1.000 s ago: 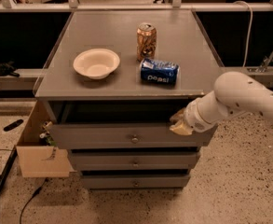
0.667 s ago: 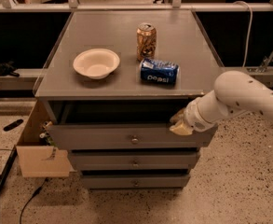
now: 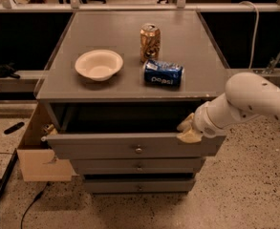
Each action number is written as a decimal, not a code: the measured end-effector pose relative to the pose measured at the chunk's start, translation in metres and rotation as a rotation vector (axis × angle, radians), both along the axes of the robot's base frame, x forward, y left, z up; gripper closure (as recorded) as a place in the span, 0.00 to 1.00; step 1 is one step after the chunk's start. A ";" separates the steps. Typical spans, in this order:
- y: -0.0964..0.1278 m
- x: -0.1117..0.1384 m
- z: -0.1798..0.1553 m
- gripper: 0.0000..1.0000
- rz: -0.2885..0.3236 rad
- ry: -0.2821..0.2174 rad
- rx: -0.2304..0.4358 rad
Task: Open top drawer
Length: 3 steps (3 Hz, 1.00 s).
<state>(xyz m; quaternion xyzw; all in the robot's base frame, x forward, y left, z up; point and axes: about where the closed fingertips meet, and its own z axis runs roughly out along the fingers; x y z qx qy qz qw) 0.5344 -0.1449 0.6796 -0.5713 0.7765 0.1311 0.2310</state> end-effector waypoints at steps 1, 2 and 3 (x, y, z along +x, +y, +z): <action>0.000 0.000 0.000 0.75 0.000 0.000 0.000; 0.000 0.000 0.000 0.51 0.000 0.000 0.000; 0.000 0.000 0.000 0.28 0.000 0.000 0.000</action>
Offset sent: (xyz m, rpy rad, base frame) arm 0.0000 0.0000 0.0000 0.0000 0.0000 0.0000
